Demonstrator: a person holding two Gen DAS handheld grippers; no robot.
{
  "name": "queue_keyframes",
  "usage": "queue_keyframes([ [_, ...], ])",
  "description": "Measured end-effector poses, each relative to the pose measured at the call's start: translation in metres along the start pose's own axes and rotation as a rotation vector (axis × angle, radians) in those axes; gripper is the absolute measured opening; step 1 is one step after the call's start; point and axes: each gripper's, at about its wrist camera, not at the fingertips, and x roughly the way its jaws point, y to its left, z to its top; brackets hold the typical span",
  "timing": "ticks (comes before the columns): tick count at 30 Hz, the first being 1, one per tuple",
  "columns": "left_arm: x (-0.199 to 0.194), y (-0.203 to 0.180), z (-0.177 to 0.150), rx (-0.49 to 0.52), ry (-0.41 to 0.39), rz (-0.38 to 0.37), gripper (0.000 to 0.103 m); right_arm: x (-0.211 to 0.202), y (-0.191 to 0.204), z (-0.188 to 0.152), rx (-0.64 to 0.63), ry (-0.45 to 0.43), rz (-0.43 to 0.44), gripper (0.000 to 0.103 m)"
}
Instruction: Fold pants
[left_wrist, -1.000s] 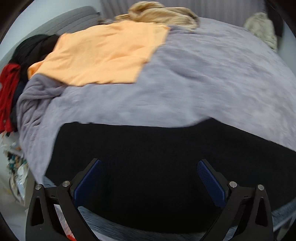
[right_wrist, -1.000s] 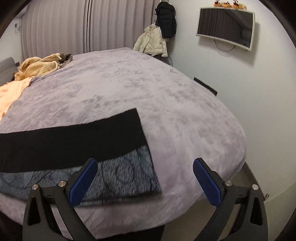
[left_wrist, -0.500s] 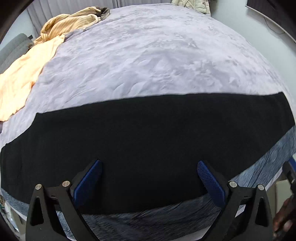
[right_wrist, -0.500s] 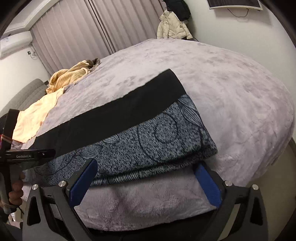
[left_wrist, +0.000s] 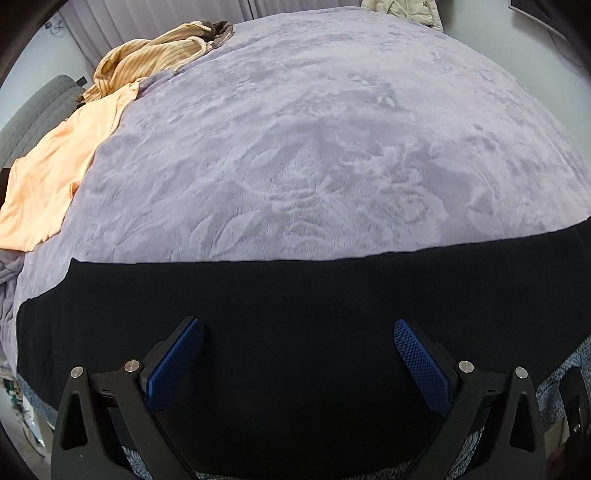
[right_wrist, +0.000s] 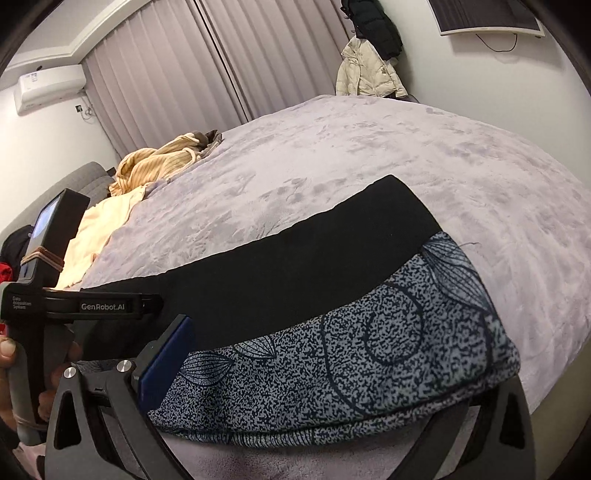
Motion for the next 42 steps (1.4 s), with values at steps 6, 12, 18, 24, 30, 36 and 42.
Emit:
queue_keyframes([
  [6, -0.008, -0.006, -0.017, -0.014, 0.005, 0.012, 0.103, 0.003, 0.004, 0.003, -0.001, 0.008, 0.001, 0.103],
  [12, -0.017, -0.006, -0.034, -0.006, 0.022, 0.014, 0.103, 0.017, 0.009, 0.008, -0.020, 0.038, -0.043, 0.103],
  [18, -0.021, -0.007, -0.046, 0.009, 0.022, 0.006, 0.103, 0.027, 0.021, 0.009, -0.072, 0.068, -0.122, 0.102],
  [24, -0.007, -0.002, -0.047, -0.022, 0.028, -0.044, 0.103, 0.027, 0.032, 0.010, -0.126, 0.086, -0.143, 0.069],
  [30, -0.006, -0.009, -0.057, 0.002, -0.048, -0.009, 0.103, 0.019, 0.039, 0.016, -0.135, 0.079, -0.166, 0.023],
  [36, -0.015, -0.022, -0.070, 0.019, -0.130, 0.044, 0.103, -0.004, 0.070, 0.040, -0.170, 0.027, -0.127, 0.015],
  [42, -0.039, 0.034, -0.063, -0.090, -0.079, -0.191, 0.103, -0.035, 0.140, 0.052, -0.347, -0.106, -0.158, 0.014],
])
